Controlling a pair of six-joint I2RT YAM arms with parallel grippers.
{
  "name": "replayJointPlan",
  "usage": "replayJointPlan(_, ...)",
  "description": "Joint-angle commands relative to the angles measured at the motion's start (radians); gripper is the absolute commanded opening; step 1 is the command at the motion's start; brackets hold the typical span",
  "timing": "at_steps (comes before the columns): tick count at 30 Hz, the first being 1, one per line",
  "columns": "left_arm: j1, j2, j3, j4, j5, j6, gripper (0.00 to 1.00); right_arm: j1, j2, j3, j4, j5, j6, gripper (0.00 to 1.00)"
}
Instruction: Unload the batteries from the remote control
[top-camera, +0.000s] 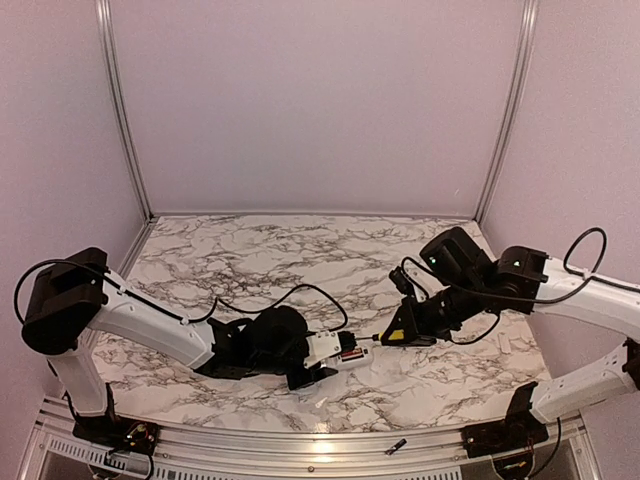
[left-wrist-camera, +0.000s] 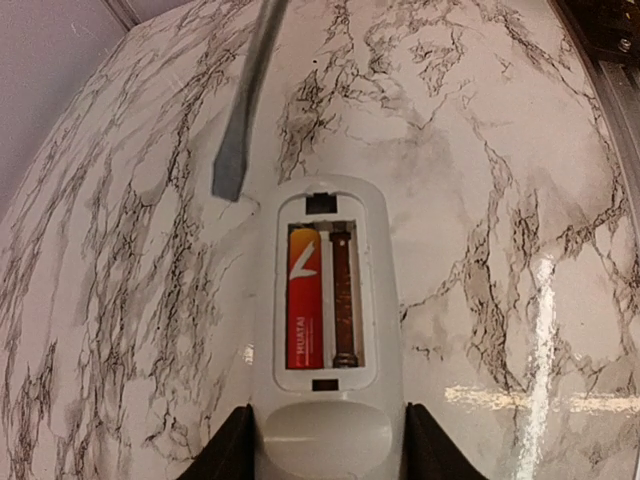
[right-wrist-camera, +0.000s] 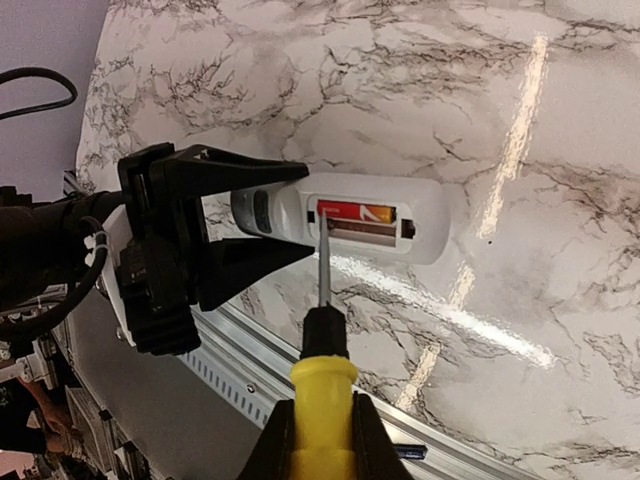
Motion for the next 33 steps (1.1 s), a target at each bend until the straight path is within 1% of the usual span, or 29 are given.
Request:
replayJointPlan(1, 0.001, -0.077, -0.019, 0.016, -0.068, 0.093, 0.0, -0.008, -0.035, 0.075, -0.048, 0.093, -0.021, 0.0)
replayJointPlan(4, 0.003, -0.132, -0.067, 0.088, -0.082, 0.181, 0.0, -0.008, -0.055, 0.104, -0.052, 0.121, -0.041, 0.0)
replayJointPlan(6, 0.006, -0.161, -0.088, 0.138, -0.122, 0.222, 0.0, -0.007, -0.067, 0.122, -0.053, 0.132, -0.061, 0.0)
replayJointPlan(9, 0.021, -0.179, -0.076, 0.13, -0.143, 0.261, 0.0, -0.008, -0.085, 0.147, -0.065, 0.151, -0.097, 0.0)
replayJointPlan(12, 0.036, -0.197, -0.073, 0.149, -0.15, 0.245, 0.0, -0.007, -0.102, 0.166, -0.069, 0.164, -0.124, 0.0)
replayJointPlan(17, 0.056, -0.239, -0.067, 0.149, -0.103, 0.222, 0.0, -0.006, -0.118, 0.2, -0.095, 0.171, -0.157, 0.0)
replayJointPlan(20, 0.057, -0.26, -0.048, 0.076, -0.017, 0.258, 0.0, 0.004, -0.112, 0.213, -0.102, 0.146, -0.172, 0.0)
replayJointPlan(22, 0.069, -0.259, 0.003, -0.036, 0.044, 0.26, 0.0, 0.02, -0.101, 0.226, -0.114, 0.138, -0.19, 0.0)
replayJointPlan(24, 0.089, -0.251, 0.054, -0.168, 0.154, 0.252, 0.0, 0.033, -0.086, 0.243, -0.146, 0.146, -0.216, 0.0)
replayJointPlan(26, 0.104, -0.252, 0.074, -0.238, 0.236, 0.25, 0.0, 0.04, -0.069, 0.262, -0.185, 0.171, -0.259, 0.0)
replayJointPlan(29, 0.117, -0.259, 0.07, -0.31, 0.311, 0.244, 0.0, 0.047, -0.047, 0.286, -0.219, 0.181, -0.334, 0.0)
replayJointPlan(32, 0.12, -0.256, 0.055, -0.353, 0.336, 0.237, 0.0, 0.052, -0.027, 0.298, -0.246, 0.187, -0.404, 0.0)
replayJointPlan(33, 0.121, -0.245, 0.06, -0.369, 0.331, 0.201, 0.0, 0.058, -0.024, 0.297, -0.25, 0.192, -0.428, 0.0)
